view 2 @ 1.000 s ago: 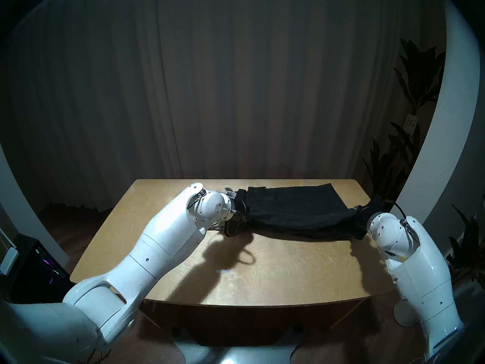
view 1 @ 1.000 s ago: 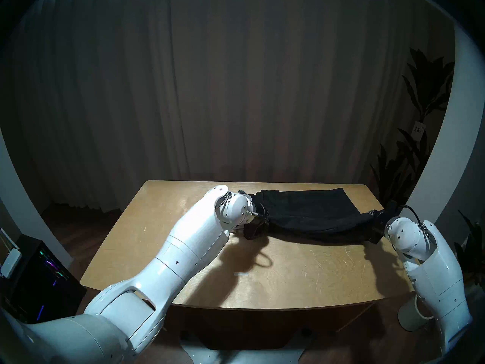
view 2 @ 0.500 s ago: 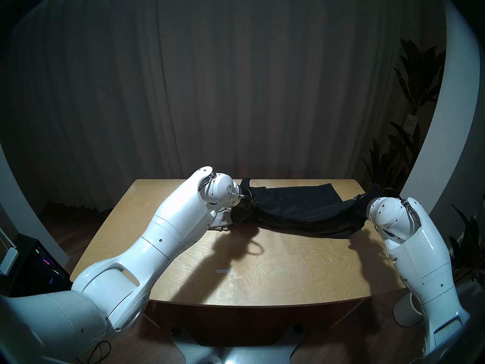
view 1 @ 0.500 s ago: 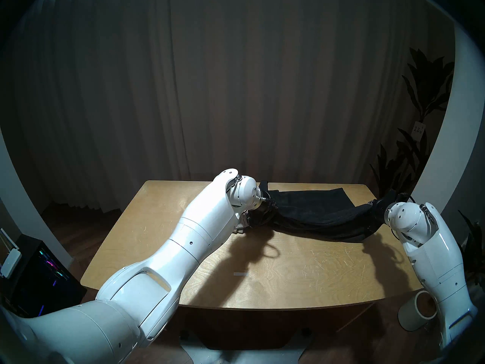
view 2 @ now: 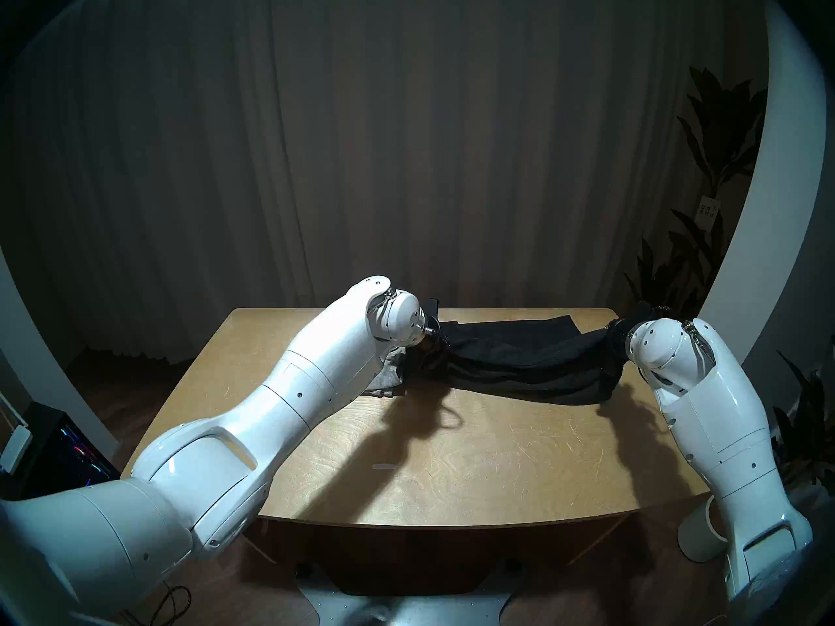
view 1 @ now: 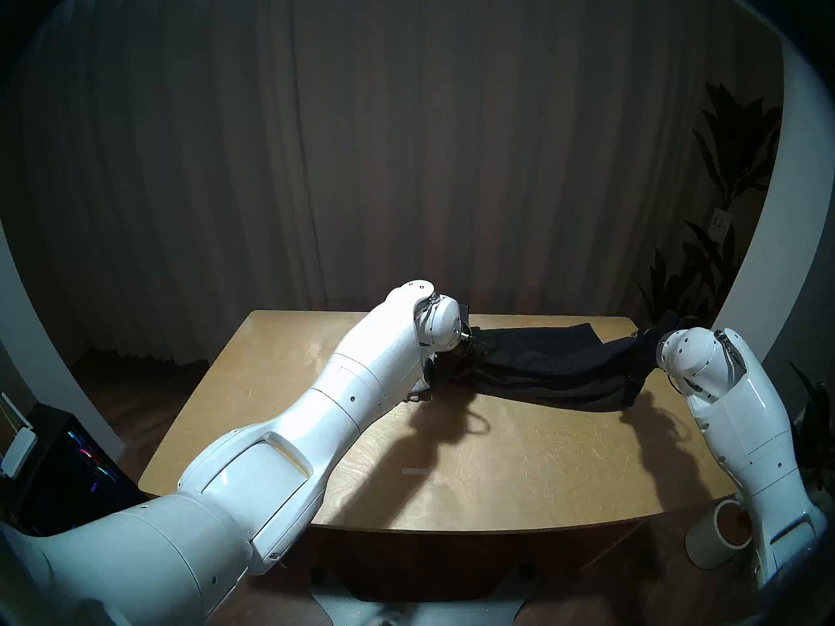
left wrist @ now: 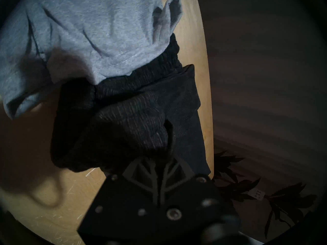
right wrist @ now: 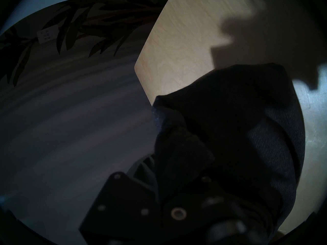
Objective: Fold pants twice and stack them
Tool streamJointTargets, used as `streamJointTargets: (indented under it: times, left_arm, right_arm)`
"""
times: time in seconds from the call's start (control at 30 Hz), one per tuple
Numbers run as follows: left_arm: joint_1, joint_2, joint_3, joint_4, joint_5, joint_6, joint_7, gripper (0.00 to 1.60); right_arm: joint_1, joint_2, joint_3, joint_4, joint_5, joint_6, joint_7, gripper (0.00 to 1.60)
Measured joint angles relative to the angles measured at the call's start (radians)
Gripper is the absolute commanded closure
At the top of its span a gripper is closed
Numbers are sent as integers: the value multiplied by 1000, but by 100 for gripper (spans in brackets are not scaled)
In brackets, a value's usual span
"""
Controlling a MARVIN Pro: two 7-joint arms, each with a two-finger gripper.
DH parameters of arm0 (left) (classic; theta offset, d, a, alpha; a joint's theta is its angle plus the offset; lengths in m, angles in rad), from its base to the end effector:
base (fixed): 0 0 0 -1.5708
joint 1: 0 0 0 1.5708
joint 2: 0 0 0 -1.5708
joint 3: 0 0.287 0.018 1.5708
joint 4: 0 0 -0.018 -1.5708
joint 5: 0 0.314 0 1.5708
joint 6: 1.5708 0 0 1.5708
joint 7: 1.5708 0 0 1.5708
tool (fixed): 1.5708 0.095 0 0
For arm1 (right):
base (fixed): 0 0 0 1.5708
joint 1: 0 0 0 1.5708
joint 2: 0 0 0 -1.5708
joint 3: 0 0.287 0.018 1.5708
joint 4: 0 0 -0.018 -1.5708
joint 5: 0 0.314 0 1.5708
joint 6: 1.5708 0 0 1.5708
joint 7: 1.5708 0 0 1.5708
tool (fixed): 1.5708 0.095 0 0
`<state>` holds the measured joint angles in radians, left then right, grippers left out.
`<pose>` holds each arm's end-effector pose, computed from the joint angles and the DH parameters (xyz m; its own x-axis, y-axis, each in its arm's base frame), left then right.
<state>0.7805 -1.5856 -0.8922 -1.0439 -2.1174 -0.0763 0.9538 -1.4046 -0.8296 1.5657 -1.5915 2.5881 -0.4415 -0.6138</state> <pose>0.5310 -0.2208 -0.2368 0.4976 0.8619 -0.0979 0.6721 -0.3117 0.6716 0.4447 -0.2160 -0.2115 -0.3616 -0.8773 -0.3157 -0.3931 0.4505 -0.8016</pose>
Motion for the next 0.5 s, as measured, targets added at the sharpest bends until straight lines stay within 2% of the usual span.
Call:
streamJointTargets:
  times: [0.5]
  left_arm:
    - [-82, -48, -16, 140, 26, 0, -35, 160]
  right_arm:
    - [142, -33, -74, 145, -36, 22, 21, 160]
